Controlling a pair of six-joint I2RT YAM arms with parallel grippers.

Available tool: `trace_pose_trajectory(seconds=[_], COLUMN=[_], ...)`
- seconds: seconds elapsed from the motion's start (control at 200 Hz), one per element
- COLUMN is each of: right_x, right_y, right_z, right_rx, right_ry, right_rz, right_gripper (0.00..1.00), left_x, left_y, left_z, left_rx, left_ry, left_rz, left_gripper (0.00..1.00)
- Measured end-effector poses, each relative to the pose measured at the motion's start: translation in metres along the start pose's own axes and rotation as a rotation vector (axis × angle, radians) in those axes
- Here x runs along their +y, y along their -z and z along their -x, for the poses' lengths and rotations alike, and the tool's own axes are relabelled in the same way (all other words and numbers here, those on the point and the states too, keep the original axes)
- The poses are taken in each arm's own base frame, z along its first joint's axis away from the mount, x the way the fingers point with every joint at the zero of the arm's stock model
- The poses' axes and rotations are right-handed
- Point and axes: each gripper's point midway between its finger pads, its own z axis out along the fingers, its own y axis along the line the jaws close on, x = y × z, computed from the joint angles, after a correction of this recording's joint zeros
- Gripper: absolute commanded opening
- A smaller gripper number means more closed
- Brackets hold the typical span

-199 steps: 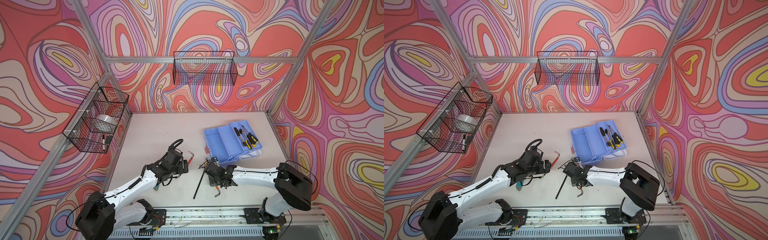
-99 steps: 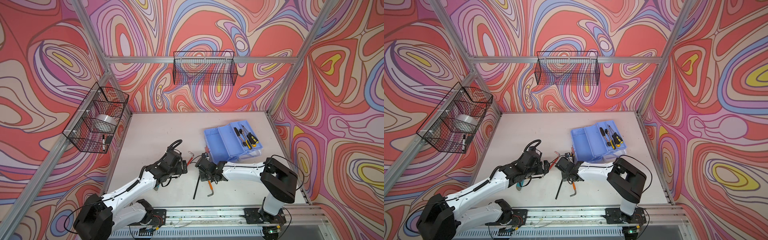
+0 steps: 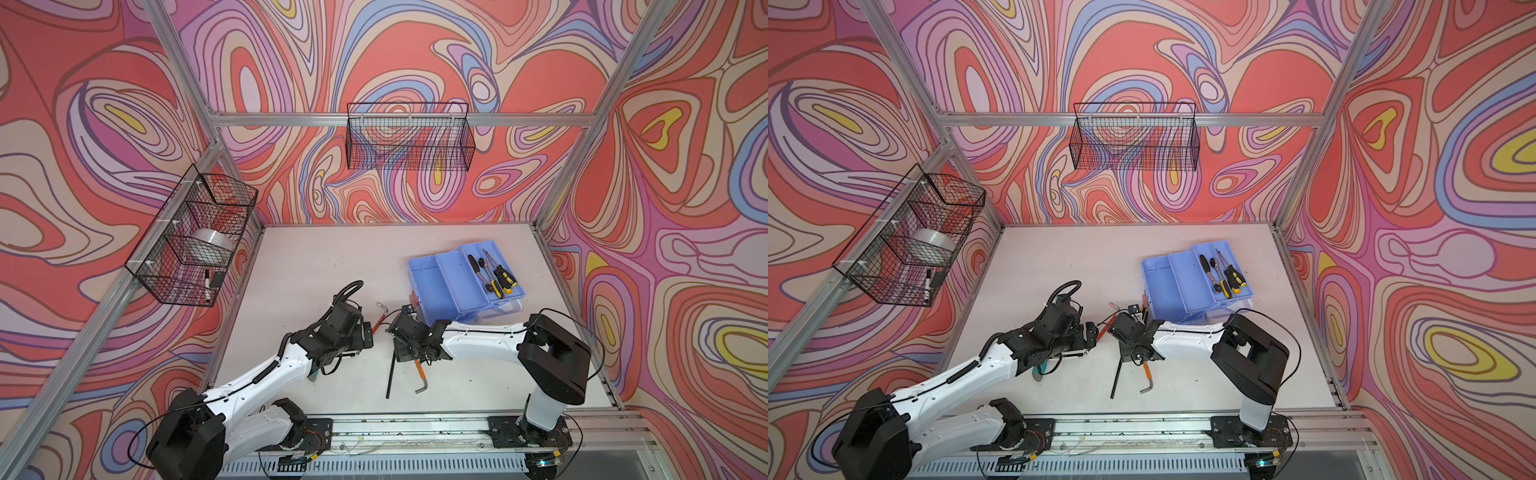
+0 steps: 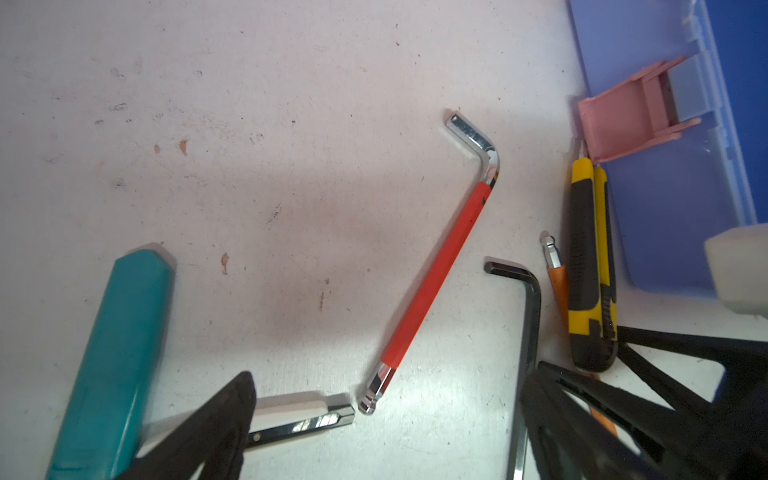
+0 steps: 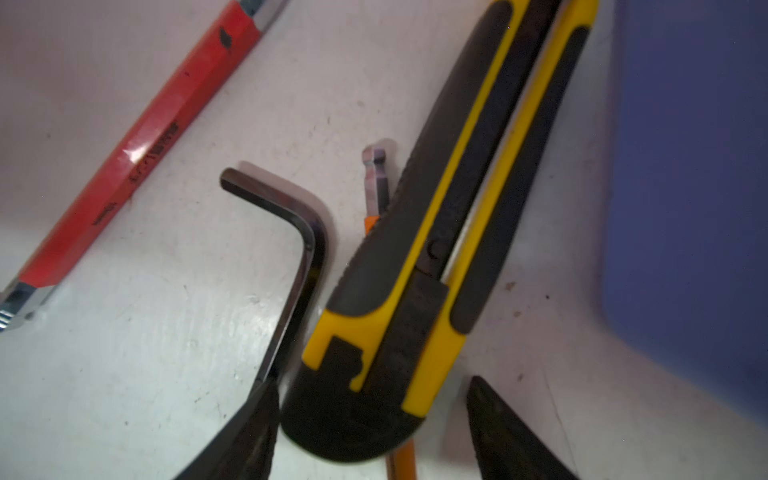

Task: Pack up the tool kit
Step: 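Lower the open right gripper around the yellow-black utility knife beside the box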

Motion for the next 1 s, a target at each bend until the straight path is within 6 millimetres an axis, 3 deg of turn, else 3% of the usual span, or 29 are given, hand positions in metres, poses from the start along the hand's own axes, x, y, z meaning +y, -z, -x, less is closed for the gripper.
trace_pose_trajectory(seconds=[0.24, 0.641, 0.801, 1.001], right_x=[-0.013, -0.011, -0.016, -0.019], right_y=[-0.001, -0.006, -0.009, -0.011], right_z=[0.008, 0.022, 0.03, 0.032], right_rx=[0.024, 0.041, 0.036, 0.031], right_ry=[-0.038, -0.078, -0.093, -0.078], right_rz=[-0.03, -0.006, -0.018, -0.047], right_gripper=[0.76, 0.76, 0.66, 0.61], left_x=[0.0, -0.001, -0.001, -0.001], left_y=[0.0, 0.002, 0.002, 0.002], left_z=[0.0, 0.002, 0.002, 0.002], left_rx=[0.0, -0.008, -0.009, -0.009], left_ry=[0.0, 0.001, 0.001, 0.001], left_rz=[0.0, -0.008, -0.008, -0.008], left_gripper=[1.0, 1.0, 1.0, 1.0])
